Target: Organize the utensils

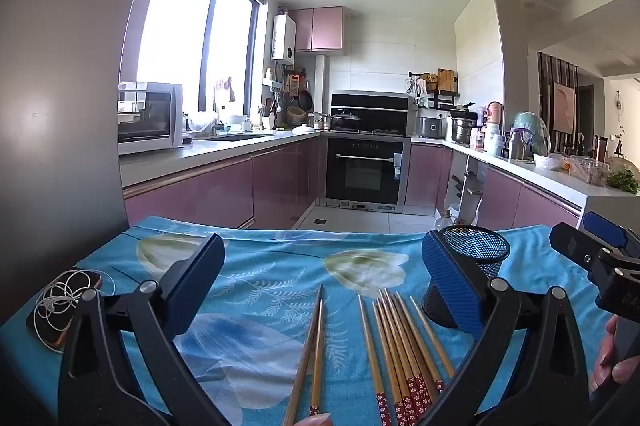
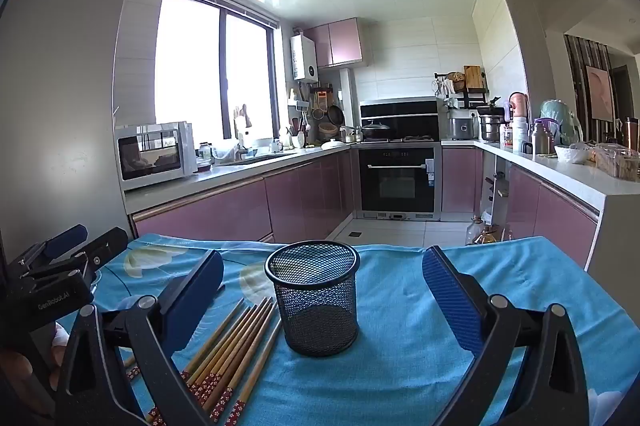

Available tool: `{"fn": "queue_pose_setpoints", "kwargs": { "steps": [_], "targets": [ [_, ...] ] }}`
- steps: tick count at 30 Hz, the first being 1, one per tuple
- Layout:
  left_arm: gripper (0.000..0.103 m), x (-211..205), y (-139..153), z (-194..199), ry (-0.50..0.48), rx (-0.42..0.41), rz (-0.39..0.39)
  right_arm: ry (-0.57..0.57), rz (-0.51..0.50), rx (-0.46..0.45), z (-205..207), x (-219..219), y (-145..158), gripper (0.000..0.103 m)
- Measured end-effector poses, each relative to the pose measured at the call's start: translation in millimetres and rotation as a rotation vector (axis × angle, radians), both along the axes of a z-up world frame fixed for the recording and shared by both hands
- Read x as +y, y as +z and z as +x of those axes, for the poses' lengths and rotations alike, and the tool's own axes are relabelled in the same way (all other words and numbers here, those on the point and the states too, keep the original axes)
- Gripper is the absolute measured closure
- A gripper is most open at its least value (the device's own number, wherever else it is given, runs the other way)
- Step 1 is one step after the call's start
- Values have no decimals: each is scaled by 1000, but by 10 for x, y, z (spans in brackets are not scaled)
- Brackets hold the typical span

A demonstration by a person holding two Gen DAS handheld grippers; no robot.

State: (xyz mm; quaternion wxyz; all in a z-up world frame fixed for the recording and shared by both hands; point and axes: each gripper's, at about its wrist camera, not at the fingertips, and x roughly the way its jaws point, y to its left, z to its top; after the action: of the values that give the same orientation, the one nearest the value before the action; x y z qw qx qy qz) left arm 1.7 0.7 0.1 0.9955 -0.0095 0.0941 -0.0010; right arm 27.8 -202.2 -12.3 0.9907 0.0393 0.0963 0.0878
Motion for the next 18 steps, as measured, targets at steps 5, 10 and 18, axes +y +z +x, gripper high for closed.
{"fn": "queue_pose_setpoints", "kwargs": {
  "steps": [5,10,18],
  "targets": [
    [6,-9,-10,-4,-2,-10,11,1,5,4,5,-6,-1,7],
    [6,3,-22,10,-8,-4,2,0,6,5,3,-9,0,7],
    [6,48,-31,20,-12,1,-21,2,7,-1,19,-86,-1,7]
  ]
}}
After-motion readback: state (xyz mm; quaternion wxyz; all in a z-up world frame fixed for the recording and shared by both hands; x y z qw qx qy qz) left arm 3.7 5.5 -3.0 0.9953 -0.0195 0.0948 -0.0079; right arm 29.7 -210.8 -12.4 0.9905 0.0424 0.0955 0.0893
